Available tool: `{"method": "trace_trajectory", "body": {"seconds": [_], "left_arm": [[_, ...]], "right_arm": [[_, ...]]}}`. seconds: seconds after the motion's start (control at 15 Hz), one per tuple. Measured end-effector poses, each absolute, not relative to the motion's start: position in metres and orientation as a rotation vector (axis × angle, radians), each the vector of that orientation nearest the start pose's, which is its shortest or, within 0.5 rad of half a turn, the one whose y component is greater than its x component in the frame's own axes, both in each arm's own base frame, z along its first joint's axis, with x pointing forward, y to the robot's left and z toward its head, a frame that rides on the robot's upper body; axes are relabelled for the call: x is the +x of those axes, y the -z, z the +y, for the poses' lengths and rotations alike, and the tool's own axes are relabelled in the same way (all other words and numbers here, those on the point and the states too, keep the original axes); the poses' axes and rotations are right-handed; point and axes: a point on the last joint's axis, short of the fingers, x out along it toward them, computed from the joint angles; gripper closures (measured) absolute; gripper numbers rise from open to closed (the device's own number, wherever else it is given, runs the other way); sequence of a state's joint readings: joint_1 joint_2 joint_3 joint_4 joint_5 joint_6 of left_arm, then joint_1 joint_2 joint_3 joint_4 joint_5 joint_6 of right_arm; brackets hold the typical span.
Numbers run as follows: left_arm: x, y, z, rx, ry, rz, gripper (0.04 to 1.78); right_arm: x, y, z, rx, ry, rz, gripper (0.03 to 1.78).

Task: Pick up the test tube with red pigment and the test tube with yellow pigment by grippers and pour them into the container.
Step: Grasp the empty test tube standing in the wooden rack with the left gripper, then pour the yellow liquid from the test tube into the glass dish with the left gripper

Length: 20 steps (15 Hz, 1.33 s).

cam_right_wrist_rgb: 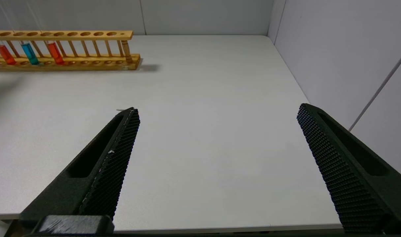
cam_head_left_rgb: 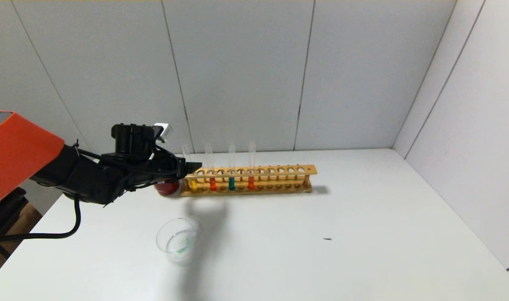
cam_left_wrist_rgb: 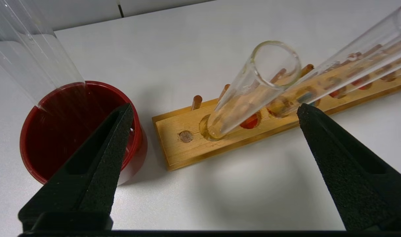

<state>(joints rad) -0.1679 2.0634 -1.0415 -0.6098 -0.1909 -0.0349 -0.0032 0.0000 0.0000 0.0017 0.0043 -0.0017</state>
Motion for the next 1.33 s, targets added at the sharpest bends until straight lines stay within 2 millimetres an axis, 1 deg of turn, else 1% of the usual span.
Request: {"method": "trace_trajectory", "body": {"seconds": [0.13,0.27,0.4,0.6,0.73,0.93,1.07,1.2,1.33], "left_arm": [[0.388,-0.108,-0.071,-0.037,0.346,0.43,0.17],[0.392,-0.105,-0.072,-0.037,0.344,0.433,0.37],[0.395,-0.104,-0.072,-0.038,0.344,0.431,0.67],[0.4,-0.102,-0.073,-0.037,0.348,0.426,1.24],[0.402,-0.101,-0.075,-0.035,0.352,0.425,1.48],[0.402,-0.101,-0.077,-0.034,0.354,0.425,1.51],[0.401,-0.106,-0.077,-0.034,0.354,0.416,1.51],[0.397,-0.119,-0.077,-0.032,0.356,0.39,1.51],[0.391,-0.142,-0.076,-0.03,0.356,0.352,1.51]], "right_arm": [[-0.023,-0.075,0.0,-0.002,-0.001,0.002,0.06],[-0.023,-0.075,0.0,-0.002,-0.001,0.002,0.06],[-0.023,-0.075,0.0,-0.002,-0.001,0.002,0.06],[-0.023,-0.075,0.0,-0.002,-0.001,0.002,0.06],[-0.023,-0.075,0.0,-0.002,-0.001,0.002,0.06],[-0.023,-0.075,0.0,-0.002,-0.001,0.002,0.06],[-0.023,-0.075,0.0,-0.002,-0.001,0.002,0.06],[-0.023,-0.075,0.0,-0.002,-0.001,0.002,0.06],[-0.023,-0.075,0.0,-0.001,-0.001,0.002,0.06]]}}
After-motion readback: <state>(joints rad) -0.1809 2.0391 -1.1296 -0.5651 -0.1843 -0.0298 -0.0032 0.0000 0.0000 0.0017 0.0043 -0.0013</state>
